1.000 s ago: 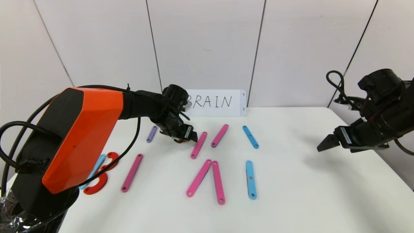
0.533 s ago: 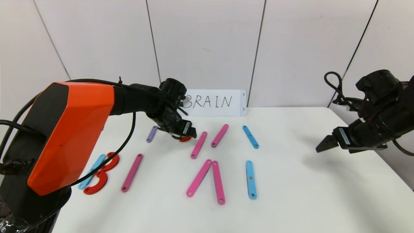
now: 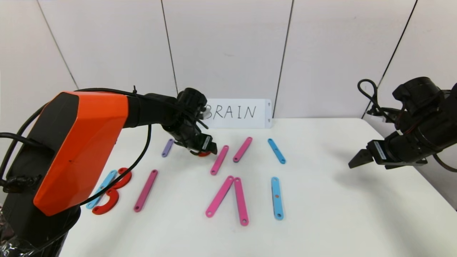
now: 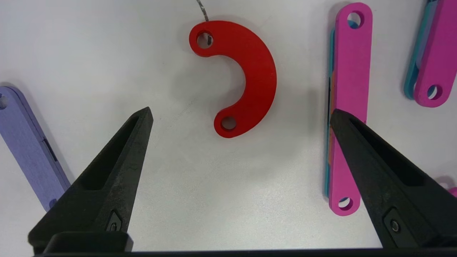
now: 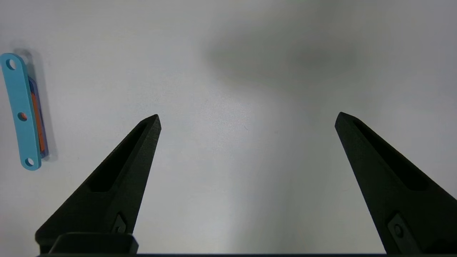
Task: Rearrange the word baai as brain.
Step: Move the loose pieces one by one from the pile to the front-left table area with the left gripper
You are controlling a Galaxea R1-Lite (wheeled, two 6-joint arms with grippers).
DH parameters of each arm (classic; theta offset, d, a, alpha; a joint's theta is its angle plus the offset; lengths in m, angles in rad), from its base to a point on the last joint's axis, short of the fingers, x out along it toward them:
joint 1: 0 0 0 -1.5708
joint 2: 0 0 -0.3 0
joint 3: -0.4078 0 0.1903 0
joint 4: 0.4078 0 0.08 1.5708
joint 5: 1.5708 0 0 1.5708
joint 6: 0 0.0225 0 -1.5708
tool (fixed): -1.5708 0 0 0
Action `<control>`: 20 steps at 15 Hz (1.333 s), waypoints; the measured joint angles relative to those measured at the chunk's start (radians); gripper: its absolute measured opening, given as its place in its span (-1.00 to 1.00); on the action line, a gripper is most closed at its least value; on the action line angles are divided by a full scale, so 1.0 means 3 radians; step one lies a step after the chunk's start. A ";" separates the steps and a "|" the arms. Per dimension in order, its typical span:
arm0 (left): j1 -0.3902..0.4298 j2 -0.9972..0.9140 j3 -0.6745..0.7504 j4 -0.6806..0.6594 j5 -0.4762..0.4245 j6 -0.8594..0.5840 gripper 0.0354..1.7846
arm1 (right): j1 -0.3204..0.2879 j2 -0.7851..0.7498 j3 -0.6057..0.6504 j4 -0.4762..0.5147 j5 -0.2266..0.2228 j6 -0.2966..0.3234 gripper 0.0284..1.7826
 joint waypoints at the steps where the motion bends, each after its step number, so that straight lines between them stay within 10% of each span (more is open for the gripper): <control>1: 0.0000 0.0011 -0.0002 0.0006 0.0000 0.0010 0.94 | -0.0001 0.0000 0.0000 0.0000 0.0000 0.0000 0.92; 20: 0.0008 0.0109 -0.0002 0.0000 -0.0016 0.0064 0.94 | 0.0000 -0.0008 0.0023 -0.0011 -0.0056 0.0000 0.92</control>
